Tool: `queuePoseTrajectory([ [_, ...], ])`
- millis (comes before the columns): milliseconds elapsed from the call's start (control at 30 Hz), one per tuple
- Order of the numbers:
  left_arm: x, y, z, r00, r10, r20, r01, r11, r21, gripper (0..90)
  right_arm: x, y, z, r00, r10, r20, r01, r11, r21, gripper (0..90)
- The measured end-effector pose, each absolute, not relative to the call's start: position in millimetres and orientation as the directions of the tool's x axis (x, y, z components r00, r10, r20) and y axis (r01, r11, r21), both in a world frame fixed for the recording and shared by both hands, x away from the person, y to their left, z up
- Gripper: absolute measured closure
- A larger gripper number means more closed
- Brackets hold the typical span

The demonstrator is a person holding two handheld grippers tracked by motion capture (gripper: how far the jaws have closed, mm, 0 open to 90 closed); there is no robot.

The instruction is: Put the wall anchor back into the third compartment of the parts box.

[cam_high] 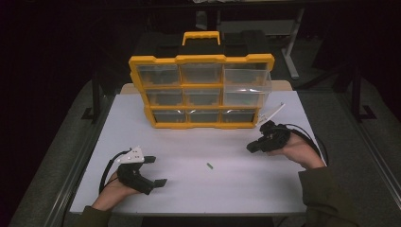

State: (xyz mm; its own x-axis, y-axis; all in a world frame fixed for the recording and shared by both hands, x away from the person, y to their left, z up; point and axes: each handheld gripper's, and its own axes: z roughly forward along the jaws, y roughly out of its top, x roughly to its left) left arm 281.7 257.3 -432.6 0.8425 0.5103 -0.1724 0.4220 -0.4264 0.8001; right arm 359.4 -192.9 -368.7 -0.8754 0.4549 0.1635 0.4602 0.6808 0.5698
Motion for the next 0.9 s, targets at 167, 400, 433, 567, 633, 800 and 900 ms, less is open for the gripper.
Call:
queuePoseTrajectory([
  [167, 282.0, 257.1, -433.4, 0.845, 0.509, -0.165, 0.417, -0.434, 0.799, 0.0, 361.4, -205.2, -355.4, -0.878, 0.45, 0.16, 0.454, 0.683, 0.572, 83.6],
  [400, 281.9, 256.5, -433.5, 0.844, 0.509, -0.167, 0.418, -0.431, 0.799, 0.0, 363.8, -219.8, -329.4, -0.878, 0.454, 0.15, 0.452, 0.683, 0.574, 83.6],
  [433, 281.9, 256.6, -433.3, 0.845, 0.509, -0.168, 0.419, -0.432, 0.799, 0.0, 364.6, -222.0, -325.9, -0.88, 0.453, 0.142, 0.445, 0.685, 0.577, 83.6],
  [567, 281.9, 256.5, -433.4, 0.848, 0.506, -0.158, 0.409, -0.435, 0.802, 0.0, 367.3, -228.8, -312.8, -0.887, 0.445, 0.125, 0.428, 0.69, 0.584, 83.6],
  [633, 281.9, 256.4, -433.4, 0.848, 0.506, -0.159, 0.41, -0.434, 0.802, 0.0, 367.9, -230.3, -309.2, -0.886, 0.447, 0.12, 0.427, 0.689, 0.585, 83.6],
  [800, 282.0, 256.0, -433.2, 0.847, 0.506, -0.162, 0.412, -0.433, 0.802, 0.0, 370.3, -238.9, -288.2, -0.887, 0.443, 0.13, 0.427, 0.678, 0.599, 83.6],
  [900, 282.7, 256.3, -433.4, 0.849, 0.504, -0.158, 0.409, -0.44, 0.799, 0.0, 371.6, -242.2, -277.5, -0.884, 0.451, 0.123, 0.429, 0.677, 0.599, 83.7],
])
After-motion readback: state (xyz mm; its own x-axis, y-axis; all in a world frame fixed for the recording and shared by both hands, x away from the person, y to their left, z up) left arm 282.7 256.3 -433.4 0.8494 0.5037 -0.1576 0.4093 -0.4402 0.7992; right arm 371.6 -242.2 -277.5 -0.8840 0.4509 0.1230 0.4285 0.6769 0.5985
